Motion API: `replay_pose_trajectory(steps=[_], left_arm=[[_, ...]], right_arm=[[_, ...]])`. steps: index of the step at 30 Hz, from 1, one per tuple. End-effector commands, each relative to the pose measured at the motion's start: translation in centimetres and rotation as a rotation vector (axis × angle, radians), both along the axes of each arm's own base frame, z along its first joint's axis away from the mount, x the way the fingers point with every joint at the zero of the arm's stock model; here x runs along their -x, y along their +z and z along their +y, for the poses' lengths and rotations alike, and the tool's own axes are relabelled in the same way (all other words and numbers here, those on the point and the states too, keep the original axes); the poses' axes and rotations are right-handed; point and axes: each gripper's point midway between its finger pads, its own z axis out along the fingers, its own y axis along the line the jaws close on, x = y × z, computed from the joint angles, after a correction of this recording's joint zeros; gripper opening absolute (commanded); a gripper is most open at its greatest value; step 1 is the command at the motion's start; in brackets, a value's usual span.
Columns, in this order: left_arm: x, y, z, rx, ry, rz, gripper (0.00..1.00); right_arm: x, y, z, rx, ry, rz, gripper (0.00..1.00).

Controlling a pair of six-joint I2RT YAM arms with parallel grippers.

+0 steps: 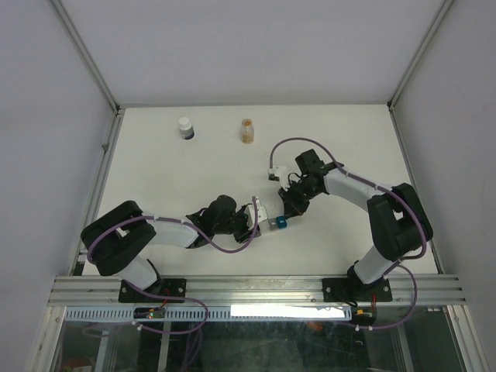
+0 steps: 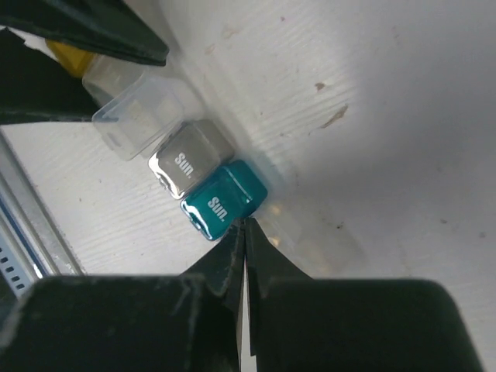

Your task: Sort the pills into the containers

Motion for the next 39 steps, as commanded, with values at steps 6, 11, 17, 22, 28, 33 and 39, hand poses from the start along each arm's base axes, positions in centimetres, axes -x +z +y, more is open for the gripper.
replay_pose_trajectory(steps=[6, 11, 17, 22, 28, 33, 39], left_arm=[[0.0, 1.0, -1.4, 0.034, -0.03, -0.009, 0.28], [-0.2, 1.5, -1.7, 0.04, -0.027, -0.01, 0.33], [-0.1, 1.5, -1.6, 0.038, -0.033, -0.012, 0.33], [0.0, 1.5, -1.4, 0.047, -0.026, -0.015, 0.33], [-0.1, 1.6, -1.5, 0.058, -0.021, -0.017, 0.31], [-0.2, 1.5, -1.7, 0.058, -0.019, -0.012, 0.3], [-0.1, 1.1, -1.6, 0.054, -0.02, -0.001, 0.3]], right_arm=[[-0.4, 2.3, 0.0, -0.101, 0.022, -0.058, 0.01], [0.8, 5.5, 1.2, -0.27, 0.085, -0.076, 0.05], [1.1, 8.1, 4.6, -0.371, 0.105, -0.062, 0.05], [0.3, 7.4, 6.5, -0.378, 0.022, 0.067, 0.03], [0.9, 7.4, 7.9, -0.395, 0.009, 0.134, 0.01], [1.3, 3.3, 7.9, -0.247, -0.023, 0.158, 0.0], [0.8, -3.1, 5.4, 0.063, -0.092, 0.127, 0.0]])
